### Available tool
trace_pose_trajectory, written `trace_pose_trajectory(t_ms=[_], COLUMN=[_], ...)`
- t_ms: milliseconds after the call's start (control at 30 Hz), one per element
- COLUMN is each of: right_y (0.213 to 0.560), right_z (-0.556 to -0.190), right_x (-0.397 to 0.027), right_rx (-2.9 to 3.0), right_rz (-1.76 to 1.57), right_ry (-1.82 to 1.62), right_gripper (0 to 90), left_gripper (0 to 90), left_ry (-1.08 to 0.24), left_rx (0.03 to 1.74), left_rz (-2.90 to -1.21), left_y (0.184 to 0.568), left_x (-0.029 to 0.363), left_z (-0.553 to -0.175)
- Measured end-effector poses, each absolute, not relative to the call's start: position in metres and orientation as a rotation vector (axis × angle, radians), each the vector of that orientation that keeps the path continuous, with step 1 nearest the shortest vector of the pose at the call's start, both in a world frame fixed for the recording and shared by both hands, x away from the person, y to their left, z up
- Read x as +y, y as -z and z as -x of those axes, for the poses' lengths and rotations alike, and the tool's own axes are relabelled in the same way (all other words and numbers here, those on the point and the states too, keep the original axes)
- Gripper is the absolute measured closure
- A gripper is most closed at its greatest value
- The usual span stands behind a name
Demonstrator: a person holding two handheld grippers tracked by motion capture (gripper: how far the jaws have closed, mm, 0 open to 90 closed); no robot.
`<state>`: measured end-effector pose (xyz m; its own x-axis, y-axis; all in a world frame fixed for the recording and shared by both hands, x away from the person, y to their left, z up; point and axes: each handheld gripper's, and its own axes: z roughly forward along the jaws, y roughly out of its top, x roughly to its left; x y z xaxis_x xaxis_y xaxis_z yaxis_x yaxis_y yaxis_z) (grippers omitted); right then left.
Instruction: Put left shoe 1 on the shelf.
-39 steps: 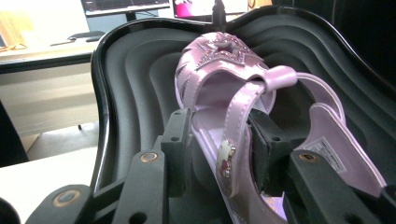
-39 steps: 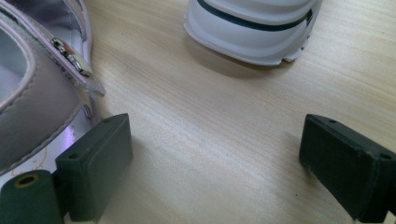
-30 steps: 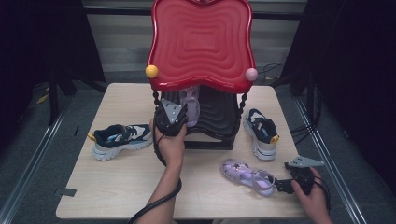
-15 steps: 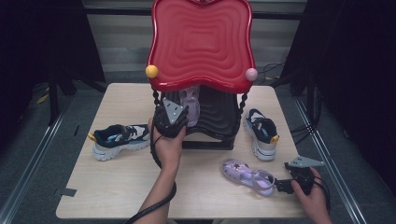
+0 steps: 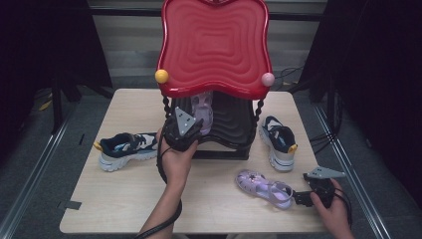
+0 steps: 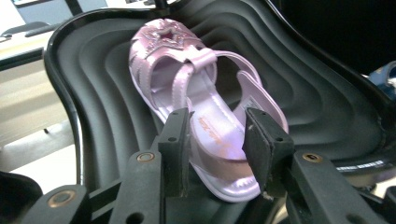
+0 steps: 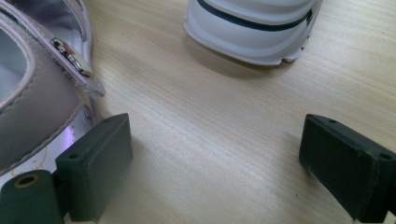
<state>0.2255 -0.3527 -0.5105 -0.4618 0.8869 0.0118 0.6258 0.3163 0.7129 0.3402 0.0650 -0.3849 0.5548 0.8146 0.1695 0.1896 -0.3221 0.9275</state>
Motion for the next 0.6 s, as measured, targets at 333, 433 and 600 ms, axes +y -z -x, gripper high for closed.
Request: trace_pose_trajectory(t_ms=[333,433,600], right_y=[0.511,0.511,0.51], right_z=[-0.226,-0.226,-0.226], right_x=[-0.353,-0.353,-0.353], right_rx=[2.206,2.206,2.206], right_rz=[-1.345,-1.346,-1.346], right_ry=[-0.934,-0.934,-0.934], right_gripper=[8.7,8.6,8.6], left_gripper=[60.2,59.7,59.3], left_ry=[-0.748,-0.739,-0.72], left_rx=[0.802,0.786,0.776], left_rz=[-1.863,-1.882,-1.891], left_y=[0.378,0.376,0.376], left_x=[0.073,0.074,0.077], left_z=[-0.334,-0.331,-0.327])
